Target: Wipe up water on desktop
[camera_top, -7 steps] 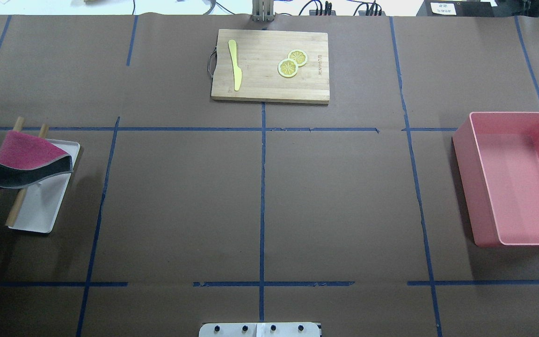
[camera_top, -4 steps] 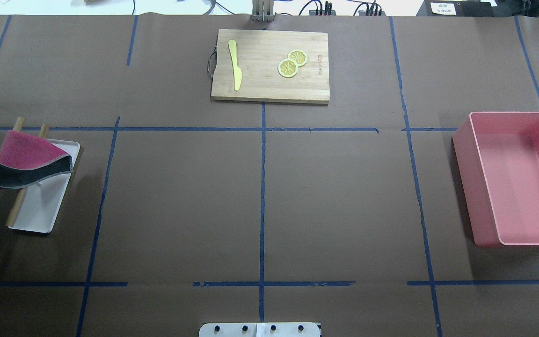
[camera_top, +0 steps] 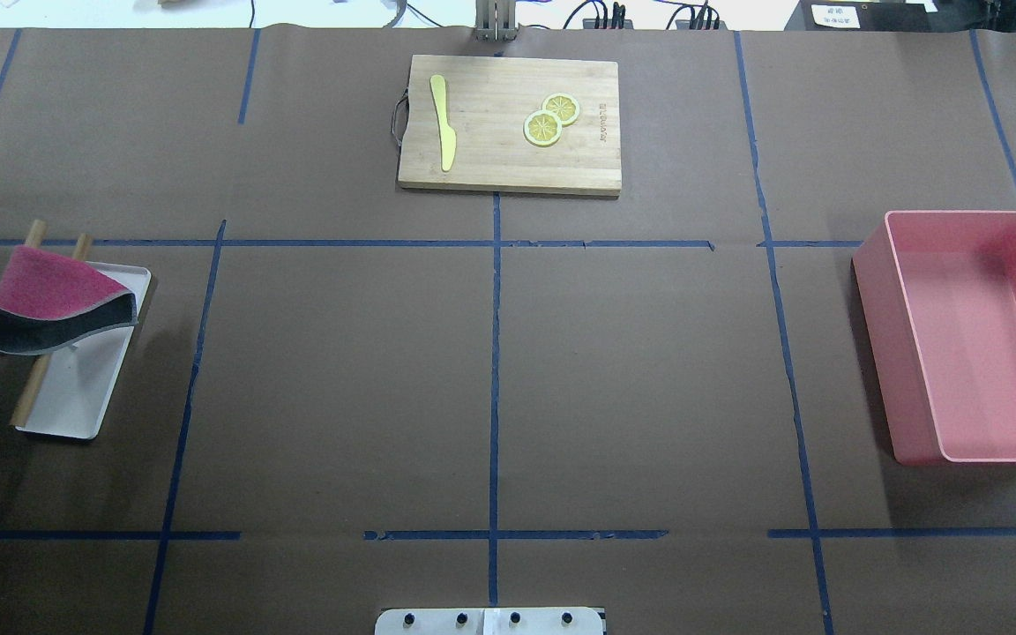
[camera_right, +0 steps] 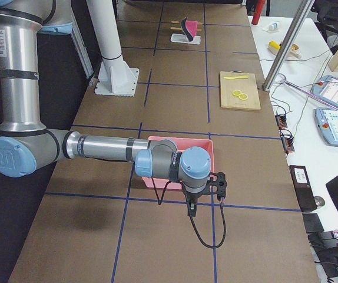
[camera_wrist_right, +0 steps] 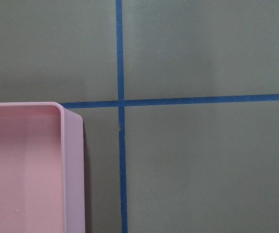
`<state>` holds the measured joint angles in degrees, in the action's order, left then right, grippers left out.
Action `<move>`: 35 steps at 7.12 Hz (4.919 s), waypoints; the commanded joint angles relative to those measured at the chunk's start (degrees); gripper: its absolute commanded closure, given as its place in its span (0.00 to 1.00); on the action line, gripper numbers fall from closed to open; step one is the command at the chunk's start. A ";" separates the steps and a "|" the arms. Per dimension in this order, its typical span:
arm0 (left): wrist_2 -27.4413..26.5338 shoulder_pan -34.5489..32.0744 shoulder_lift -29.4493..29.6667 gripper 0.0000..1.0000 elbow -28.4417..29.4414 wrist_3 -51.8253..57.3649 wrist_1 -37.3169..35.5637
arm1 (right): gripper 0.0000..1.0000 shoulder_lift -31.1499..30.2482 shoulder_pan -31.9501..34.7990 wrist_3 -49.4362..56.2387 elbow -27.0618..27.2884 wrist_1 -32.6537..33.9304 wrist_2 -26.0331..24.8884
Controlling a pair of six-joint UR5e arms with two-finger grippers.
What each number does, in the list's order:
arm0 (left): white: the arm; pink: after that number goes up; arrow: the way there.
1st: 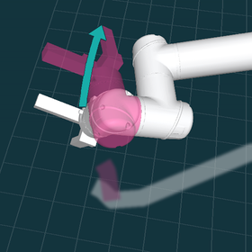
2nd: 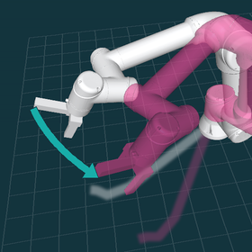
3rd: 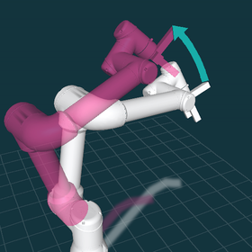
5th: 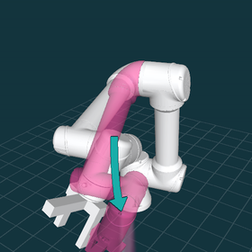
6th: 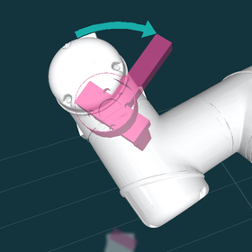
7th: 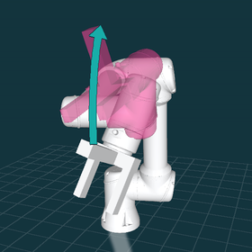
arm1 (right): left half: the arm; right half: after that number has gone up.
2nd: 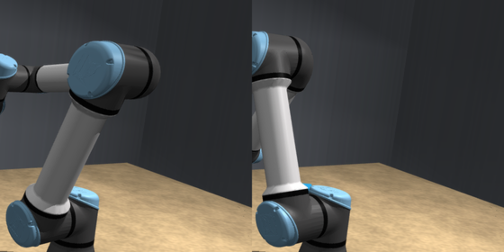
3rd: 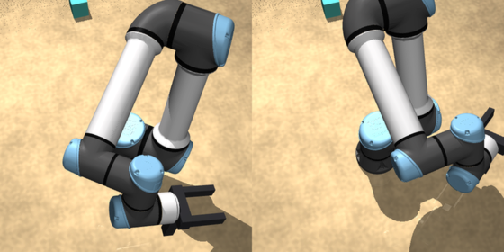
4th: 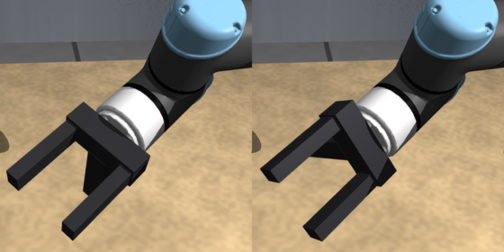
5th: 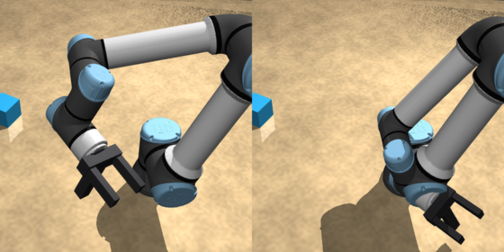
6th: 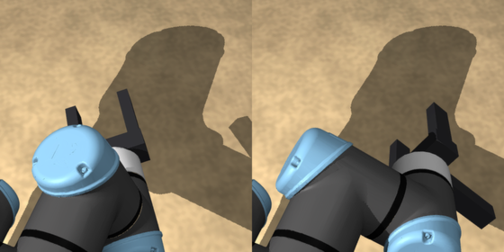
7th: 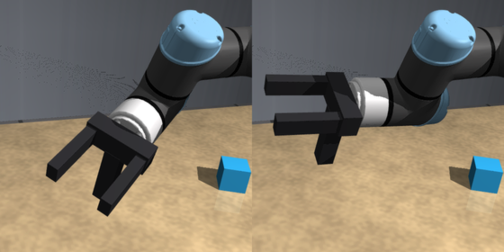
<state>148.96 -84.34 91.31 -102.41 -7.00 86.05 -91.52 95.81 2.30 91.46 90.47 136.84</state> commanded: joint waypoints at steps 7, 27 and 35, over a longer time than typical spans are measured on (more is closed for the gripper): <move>-4.20 15.43 -4.03 0.03 0.19 -32.29 18.45 | 0.00 0.29 -0.10 0.16 0.73 -0.03 -0.08; -4.73 17.81 -4.38 0.95 -1.04 -33.69 18.28 | 0.00 0.29 -0.53 0.16 1.53 -0.03 -0.17; -2.09 10.44 13.04 1.00 -20.46 -33.60 -23.82 | 0.00 1.25 -6.68 -4.93 7.59 -4.32 0.09</move>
<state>146.86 -71.80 96.91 -121.54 -40.61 72.53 -90.77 90.23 -1.22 98.51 87.76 136.74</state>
